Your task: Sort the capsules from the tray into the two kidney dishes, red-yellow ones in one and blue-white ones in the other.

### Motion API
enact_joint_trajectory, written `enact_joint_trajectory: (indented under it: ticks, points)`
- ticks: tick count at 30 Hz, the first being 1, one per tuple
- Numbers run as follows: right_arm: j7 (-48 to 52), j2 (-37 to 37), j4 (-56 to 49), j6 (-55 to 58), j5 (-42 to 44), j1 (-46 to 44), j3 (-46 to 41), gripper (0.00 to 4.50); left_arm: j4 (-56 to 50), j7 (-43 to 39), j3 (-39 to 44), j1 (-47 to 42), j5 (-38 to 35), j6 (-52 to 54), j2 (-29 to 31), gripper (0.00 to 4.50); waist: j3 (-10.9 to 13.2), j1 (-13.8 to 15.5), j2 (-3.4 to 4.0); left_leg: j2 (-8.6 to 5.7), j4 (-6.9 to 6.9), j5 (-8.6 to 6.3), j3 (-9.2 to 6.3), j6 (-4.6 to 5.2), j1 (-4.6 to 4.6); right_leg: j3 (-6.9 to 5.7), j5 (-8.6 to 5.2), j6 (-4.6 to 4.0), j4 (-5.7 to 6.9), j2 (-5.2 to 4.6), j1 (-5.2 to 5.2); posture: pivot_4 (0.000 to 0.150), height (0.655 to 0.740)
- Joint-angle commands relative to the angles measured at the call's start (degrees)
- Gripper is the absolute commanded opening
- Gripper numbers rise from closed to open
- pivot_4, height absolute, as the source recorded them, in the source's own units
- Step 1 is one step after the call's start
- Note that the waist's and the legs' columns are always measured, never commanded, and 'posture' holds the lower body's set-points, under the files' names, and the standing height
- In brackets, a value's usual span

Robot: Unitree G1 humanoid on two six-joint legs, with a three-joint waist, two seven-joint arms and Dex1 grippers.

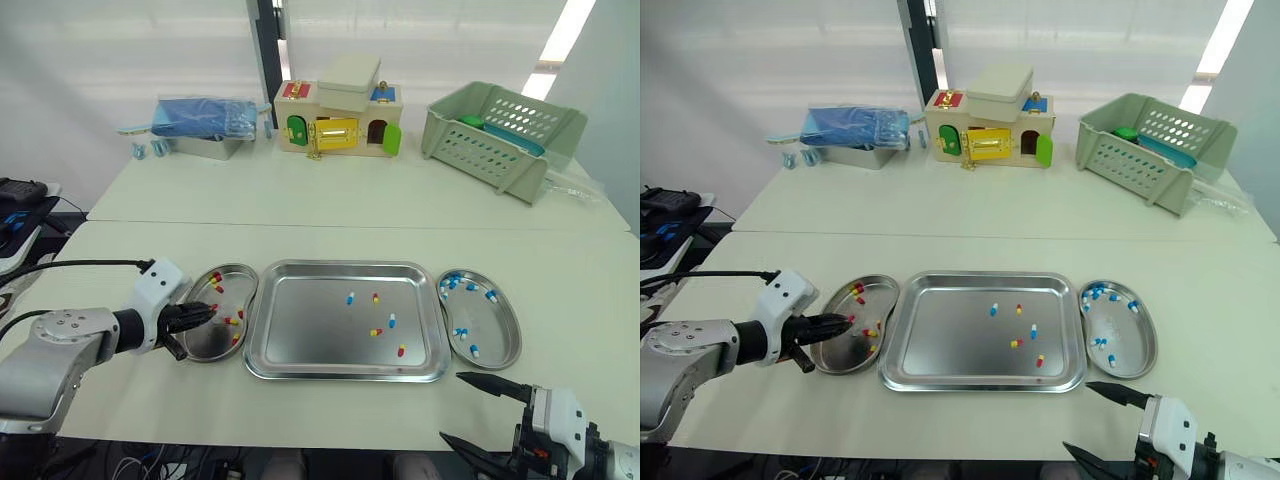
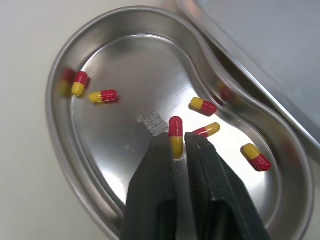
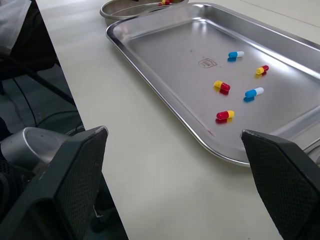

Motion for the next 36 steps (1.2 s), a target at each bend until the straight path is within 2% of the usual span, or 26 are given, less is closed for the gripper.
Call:
enact_joint_trajectory:
  ticks: [1,9,10,16,20,24,28,33,36]
  points:
    - [0.4,0.8,-0.4,-2.6,0.3,2.0,-0.9,4.50,0.3,-1.1,-0.8,-0.9,0.4,-1.5,0.9,1.90,0.0,0.0,0.00,0.00,0.00,0.00,0.00,0.00,0.00,0.00,0.00,0.00,0.00,0.00,0.00,0.150,0.7400]
    - [1.5,0.7,2.2,-5.1,0.7,2.4,-2.3,4.50,1.0,-1.4,-1.2,-0.8,0.5,-2.2,0.8,4.31,0.0,-0.1,0.00,0.01,0.00,0.00,0.00,0.00,0.01,0.00,0.00,0.00,0.02,0.00,0.00,0.150,0.7400]
    - [1.5,0.7,2.4,-5.2,0.7,2.3,-2.4,4.50,1.0,-1.4,-1.2,-0.8,0.5,-2.2,0.9,4.44,0.0,-0.1,0.00,0.01,0.00,0.00,0.00,0.00,0.01,0.01,0.00,0.00,0.02,0.00,0.00,0.150,0.7400]
    - [0.1,-2.7,-0.2,2.7,7.0,-0.5,-6.8,4.50,0.5,-6.0,1.6,1.5,-1.7,-4.3,2.2,4.44,0.0,-0.2,0.01,0.01,0.01,0.00,0.03,0.00,0.02,0.04,0.00,0.00,0.03,0.00,0.00,0.150,0.7400]
    - [1.2,-9.8,-1.3,13.1,16.2,-1.7,-16.2,4.50,4.9,-12.6,10.7,5.4,-3.4,-8.4,5.7,4.44,0.0,-0.2,0.00,0.02,0.00,0.00,0.03,0.00,-0.01,0.03,0.00,-0.01,0.03,0.01,-0.02,0.150,0.7400]
    - [3.5,-15.0,2.1,20.7,21.3,-2.9,-24.6,4.50,9.3,-17.3,18.4,9.9,-3.6,-10.5,9.0,4.44,0.0,-0.1,0.00,0.03,-0.02,0.00,0.05,0.01,0.01,0.02,0.00,-0.01,0.01,0.01,-0.02,0.150,0.7400]
    - [6.6,-21.1,11.7,25.1,18.6,-6.8,-28.7,4.50,18.2,-19.5,23.4,14.4,0.6,-16.7,11.6,4.44,0.0,-0.1,-0.05,0.00,-0.03,-0.01,0.12,0.02,0.01,0.06,0.00,-0.01,-0.03,-0.02,0.00,0.150,0.7400]
    - [9.7,-25.4,22.7,24.7,13.5,-13.0,-27.8,4.50,25.9,-20.3,25.8,15.6,2.7,-21.6,12.8,4.44,0.1,-0.2,-0.09,0.01,-0.05,-0.01,0.13,0.02,0.00,0.05,0.00,-0.01,-0.03,-0.02,-0.04,0.150,0.7400]
    - [11.3,-26.5,27.4,23.4,10.6,-16.4,-26.6,4.50,26.9,-20.6,27.2,16.6,3.4,-23.0,12.8,4.44,0.1,-0.2,-0.12,0.01,-0.06,-0.01,0.13,0.02,-0.01,0.05,-0.01,-0.01,-0.03,-0.02,-0.05,0.150,0.7400]
